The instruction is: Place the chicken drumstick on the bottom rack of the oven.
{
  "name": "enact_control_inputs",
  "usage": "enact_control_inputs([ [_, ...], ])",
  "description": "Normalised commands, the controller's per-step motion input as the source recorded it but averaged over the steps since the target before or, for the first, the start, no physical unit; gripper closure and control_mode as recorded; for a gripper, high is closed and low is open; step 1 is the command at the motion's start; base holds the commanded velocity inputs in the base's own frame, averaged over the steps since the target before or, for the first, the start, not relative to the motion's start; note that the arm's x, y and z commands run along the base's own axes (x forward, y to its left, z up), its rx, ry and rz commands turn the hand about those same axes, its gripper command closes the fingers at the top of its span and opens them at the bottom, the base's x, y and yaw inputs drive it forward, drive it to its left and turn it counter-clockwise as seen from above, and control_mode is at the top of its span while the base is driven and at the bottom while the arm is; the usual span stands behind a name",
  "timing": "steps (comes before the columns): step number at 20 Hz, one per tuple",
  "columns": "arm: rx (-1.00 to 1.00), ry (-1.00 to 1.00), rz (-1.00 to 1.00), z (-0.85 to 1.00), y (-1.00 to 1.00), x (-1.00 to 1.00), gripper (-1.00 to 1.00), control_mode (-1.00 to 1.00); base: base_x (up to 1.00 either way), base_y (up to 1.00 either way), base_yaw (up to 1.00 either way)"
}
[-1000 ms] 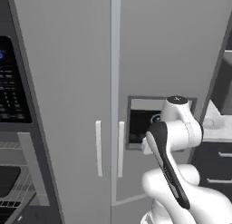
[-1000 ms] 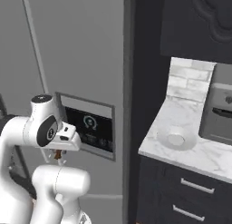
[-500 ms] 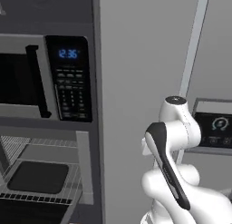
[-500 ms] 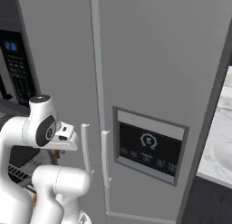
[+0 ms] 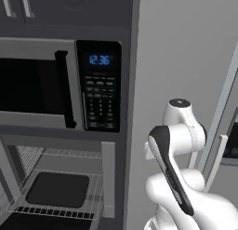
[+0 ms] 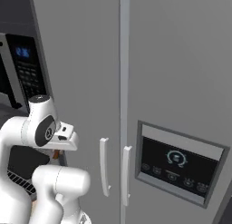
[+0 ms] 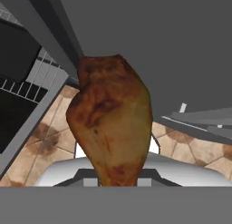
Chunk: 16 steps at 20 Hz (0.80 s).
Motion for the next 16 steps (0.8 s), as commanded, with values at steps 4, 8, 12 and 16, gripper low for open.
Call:
enact_control_inputs([
  [4,0.0,0.0,0.0,0.0,0.0,0.0,1.0,1.0,0.58,0.31,0.0],
  [8,0.0,0.0,0.0,0.0,0.0,0.0,1.0,1.0,0.69,0.46,0.0],
  [12,0.0,0.0,0.0,0.0,0.0,0.0,1.0,1.0,0.52,0.4,-0.01],
  [16,0.0,-0.07,-0.05,-0.02,0.38,0.14,1.0,-1.0,0.09,0.07,0.0],
])
